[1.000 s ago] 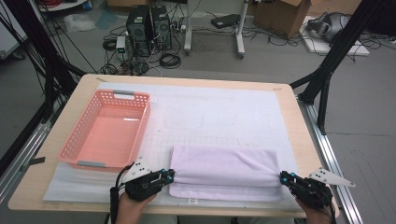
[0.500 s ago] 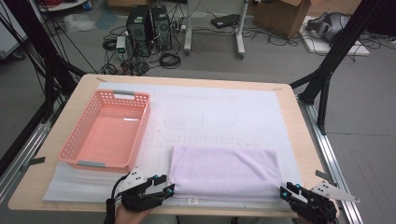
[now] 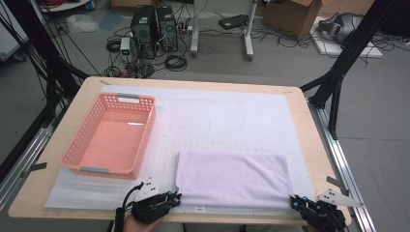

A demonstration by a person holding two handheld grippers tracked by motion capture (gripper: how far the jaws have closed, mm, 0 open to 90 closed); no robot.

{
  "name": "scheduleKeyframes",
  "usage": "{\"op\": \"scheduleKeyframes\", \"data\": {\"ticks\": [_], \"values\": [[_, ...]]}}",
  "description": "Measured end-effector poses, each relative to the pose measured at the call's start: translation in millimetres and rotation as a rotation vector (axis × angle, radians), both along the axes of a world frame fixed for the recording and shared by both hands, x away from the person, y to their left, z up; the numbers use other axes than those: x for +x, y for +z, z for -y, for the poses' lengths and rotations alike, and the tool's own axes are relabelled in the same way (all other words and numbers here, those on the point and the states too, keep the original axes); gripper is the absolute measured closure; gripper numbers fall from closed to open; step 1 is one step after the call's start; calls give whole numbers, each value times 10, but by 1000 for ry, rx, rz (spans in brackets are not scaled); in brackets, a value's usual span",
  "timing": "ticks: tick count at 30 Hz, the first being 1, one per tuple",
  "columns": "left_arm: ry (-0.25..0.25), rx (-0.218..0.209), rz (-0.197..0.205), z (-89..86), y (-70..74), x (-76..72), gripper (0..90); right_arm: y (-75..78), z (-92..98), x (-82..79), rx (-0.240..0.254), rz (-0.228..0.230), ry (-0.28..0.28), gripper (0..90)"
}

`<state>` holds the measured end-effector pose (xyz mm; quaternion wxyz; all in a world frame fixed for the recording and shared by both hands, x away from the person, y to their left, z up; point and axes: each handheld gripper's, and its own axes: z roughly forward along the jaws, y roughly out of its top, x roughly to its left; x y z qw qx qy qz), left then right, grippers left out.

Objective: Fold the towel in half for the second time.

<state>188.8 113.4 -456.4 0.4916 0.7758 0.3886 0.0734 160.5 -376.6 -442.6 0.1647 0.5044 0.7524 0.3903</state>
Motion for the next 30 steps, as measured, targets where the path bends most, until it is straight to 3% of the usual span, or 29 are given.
{"op": "scheduleKeyframes", "data": {"ticks": [4, 7, 10, 12, 15, 21, 30], "values": [[-11, -10, -15, -44, 27, -30, 868, 37, 6, -10, -24, -33, 5, 830], [-3, -45, 11, -69, 70, -43, 836, 73, 49, -37, -14, -26, -15, 688], [32, -77, 42, -77, 99, -24, 594, 145, 110, -58, 53, 39, -31, 638], [70, -92, 69, -103, 110, 16, 539, 176, 118, -47, 51, 83, -23, 666], [74, -108, 83, -121, 119, 78, 535, 184, 90, 5, 37, 107, -8, 723], [72, -127, 108, -82, 156, 259, 529, 161, 20, 211, 29, 107, 35, 735], [58, -125, 98, 30, 166, 662, 509, 150, 62, 600, 42, 106, 68, 722]]}}
